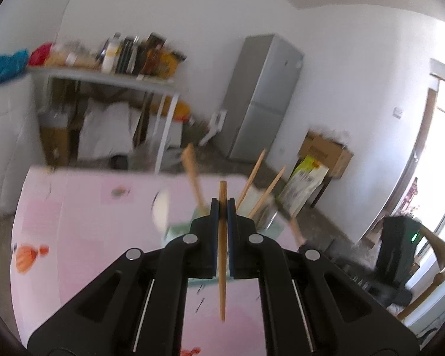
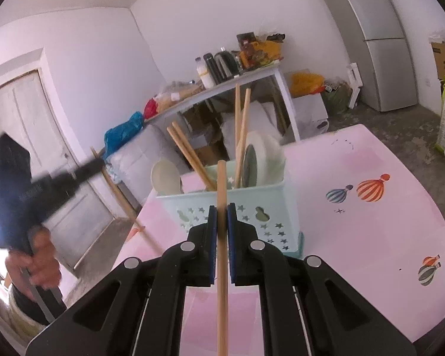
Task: Organize utensils
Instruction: 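Lift both held chopsticks upright above the green holder, then lower the chopstick into the holder and open the left gripper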
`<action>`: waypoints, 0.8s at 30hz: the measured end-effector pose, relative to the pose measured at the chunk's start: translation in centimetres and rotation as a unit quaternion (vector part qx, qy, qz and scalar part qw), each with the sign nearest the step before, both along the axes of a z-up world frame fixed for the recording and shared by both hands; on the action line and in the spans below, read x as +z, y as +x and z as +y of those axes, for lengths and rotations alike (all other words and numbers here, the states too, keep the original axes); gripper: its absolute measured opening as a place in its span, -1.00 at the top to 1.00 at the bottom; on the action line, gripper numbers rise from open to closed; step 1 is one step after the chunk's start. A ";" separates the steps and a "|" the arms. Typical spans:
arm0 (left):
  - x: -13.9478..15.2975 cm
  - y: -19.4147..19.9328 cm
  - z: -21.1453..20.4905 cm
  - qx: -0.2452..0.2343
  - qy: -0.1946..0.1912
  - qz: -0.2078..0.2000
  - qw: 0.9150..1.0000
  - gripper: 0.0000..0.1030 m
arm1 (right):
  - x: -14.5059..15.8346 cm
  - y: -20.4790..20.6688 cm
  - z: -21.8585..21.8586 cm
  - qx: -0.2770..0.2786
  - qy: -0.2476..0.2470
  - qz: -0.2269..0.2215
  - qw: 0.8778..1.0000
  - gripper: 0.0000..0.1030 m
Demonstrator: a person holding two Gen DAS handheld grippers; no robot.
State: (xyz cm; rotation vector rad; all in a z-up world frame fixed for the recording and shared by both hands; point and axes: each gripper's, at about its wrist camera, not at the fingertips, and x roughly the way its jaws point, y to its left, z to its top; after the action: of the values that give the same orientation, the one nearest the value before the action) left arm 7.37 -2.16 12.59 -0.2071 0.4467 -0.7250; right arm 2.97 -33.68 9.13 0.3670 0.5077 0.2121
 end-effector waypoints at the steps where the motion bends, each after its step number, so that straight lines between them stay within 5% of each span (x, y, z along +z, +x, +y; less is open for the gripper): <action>1: 0.7 -0.2 -0.3 -0.002 -0.006 -0.008 1.000 0.93 | 0.0 0.0 -0.2 -0.002 0.001 -0.001 1.000 0.86; 6: 5.0 -0.7 -1.7 -0.019 -0.040 -0.052 0.998 0.93 | -0.1 -0.2 -0.8 -0.009 0.003 -0.001 1.000 0.86; 15: 9.6 1.0 -3.2 0.020 -0.067 -0.111 0.991 0.93 | -0.4 -0.4 -1.0 -0.014 0.012 0.006 1.000 0.86; 24: 4.1 3.5 -7.0 0.082 -0.004 -0.115 0.990 0.93 | -0.4 -0.3 -1.0 -0.015 0.012 0.011 1.000 0.86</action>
State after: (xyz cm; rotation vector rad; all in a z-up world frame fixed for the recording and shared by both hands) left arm 10.89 -9.11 16.67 -0.1623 0.2042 -0.5814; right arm 2.64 -34.66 8.71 0.3999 0.5217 0.1851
